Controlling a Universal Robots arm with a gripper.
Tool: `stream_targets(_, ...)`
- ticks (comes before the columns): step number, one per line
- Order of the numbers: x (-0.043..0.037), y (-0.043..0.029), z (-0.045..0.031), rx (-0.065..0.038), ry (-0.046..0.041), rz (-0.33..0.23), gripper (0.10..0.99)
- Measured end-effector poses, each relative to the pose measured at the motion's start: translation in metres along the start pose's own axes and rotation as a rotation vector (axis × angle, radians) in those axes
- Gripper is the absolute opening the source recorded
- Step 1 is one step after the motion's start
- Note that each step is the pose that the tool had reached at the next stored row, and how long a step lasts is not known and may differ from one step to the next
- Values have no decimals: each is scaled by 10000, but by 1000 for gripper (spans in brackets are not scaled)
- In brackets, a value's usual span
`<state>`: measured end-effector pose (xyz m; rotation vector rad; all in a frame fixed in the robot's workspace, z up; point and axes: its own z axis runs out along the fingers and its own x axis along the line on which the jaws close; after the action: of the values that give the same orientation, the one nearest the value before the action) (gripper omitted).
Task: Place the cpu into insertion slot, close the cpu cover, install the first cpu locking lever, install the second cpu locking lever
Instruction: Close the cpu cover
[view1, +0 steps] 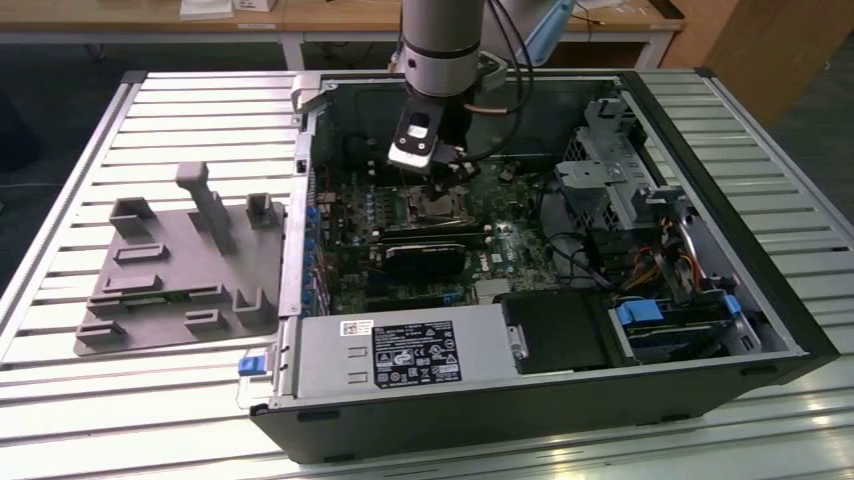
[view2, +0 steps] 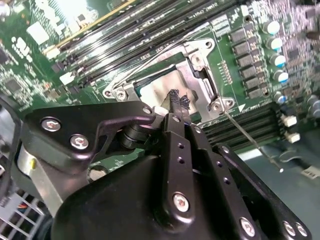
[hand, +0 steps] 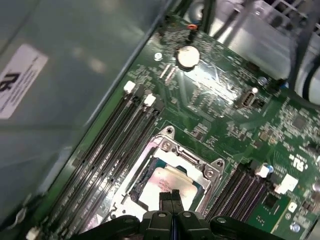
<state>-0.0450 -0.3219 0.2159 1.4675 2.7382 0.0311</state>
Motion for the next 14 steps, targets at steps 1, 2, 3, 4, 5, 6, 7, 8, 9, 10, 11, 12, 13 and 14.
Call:
stream_targets(1, 0, 0, 0, 1, -2, -179, 102)
stream_targets(2, 0, 0, 1, 1, -1, -360, 102)
stream_targets(3, 0, 0, 2, 1, -2, -539, 102)
stream_targets(4, 0, 0, 3, 0, 0, -719, 102)
stream_targets(5, 0, 0, 4, 1, 0, -898, 102)
stream_targets(6, 0, -1, 5, 0, 1, -1078, 102)
stream_targets(7, 0, -1, 6, 0, 2, -1275, 102)
stream_targets(8, 0, -1, 7, 0, 3, -1454, 102)
stream_targets(9, 0, -1, 8, -3, 7, -1636, 102)
stream_targets(10, 0, -1, 9, -7, 13, -1814, 102)
stream_targets(11, 0, -1, 11, -12, 19, -1995, 102)
stream_targets(12, 0, -1, 12, -16, 25, -2174, 102)
stream_targets(13, 0, -1, 14, -20, 31, -2370, 102)
stream_targets(14, 1, -1, 16, -25, 37, -2550, 102)
